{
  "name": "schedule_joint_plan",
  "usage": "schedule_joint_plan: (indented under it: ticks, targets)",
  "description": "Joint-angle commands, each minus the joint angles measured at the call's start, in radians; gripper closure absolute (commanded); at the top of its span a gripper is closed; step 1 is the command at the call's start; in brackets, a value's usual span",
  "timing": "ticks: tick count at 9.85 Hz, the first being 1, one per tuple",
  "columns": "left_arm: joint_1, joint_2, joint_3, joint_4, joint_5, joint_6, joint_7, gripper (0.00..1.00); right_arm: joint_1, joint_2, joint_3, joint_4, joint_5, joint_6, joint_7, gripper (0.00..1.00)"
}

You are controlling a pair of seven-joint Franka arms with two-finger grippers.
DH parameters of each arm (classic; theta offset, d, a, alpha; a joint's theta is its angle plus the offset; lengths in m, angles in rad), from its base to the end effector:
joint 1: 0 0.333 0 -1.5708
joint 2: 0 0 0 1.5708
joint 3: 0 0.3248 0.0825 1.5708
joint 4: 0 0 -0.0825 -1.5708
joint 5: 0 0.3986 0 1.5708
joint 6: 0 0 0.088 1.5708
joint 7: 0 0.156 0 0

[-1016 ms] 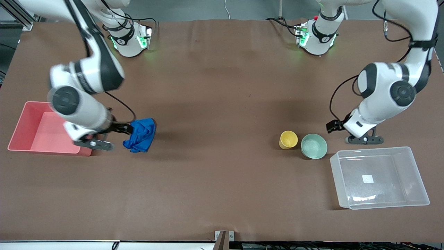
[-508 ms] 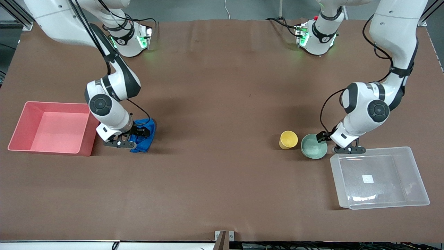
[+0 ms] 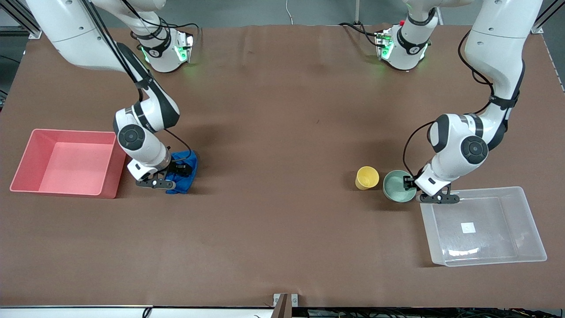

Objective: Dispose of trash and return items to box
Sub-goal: 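Grasp the blue cloth with the right gripper while the left gripper grasps the bowl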

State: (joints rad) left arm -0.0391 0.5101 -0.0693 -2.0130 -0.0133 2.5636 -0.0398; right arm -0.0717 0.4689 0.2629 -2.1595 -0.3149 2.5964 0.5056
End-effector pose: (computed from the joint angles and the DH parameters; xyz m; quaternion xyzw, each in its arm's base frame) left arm 0.6196 -0.0684 0.1477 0.9993 -0.0240 0.0192 0.0220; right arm 0.5627 0.1157 0.1293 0.9991 -0.0353 0.0063 0.0210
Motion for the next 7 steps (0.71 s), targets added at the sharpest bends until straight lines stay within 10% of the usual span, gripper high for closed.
schedule_joint_plan:
  ticks: [1,2,5,7]
  targets:
    - [0.005,0.044,-0.021,0.022,-0.008,0.014,0.001,0.98,-0.014,0.002,0.009,-0.034,-0.032,0.062,0.027,0.67]
    - [0.011,0.003,-0.033,0.011,-0.010,0.003,0.009,1.00,-0.011,0.002,0.009,-0.031,-0.032,0.057,0.094,0.95]
    - [0.013,-0.181,-0.033,-0.012,-0.007,-0.142,0.023,1.00,0.003,-0.012,0.022,0.018,-0.033,-0.045,0.119,0.99]
    - [0.060,-0.231,-0.030,0.086,-0.004,-0.279,0.078,1.00,-0.005,-0.055,0.102,0.181,-0.017,-0.388,0.119,0.99]
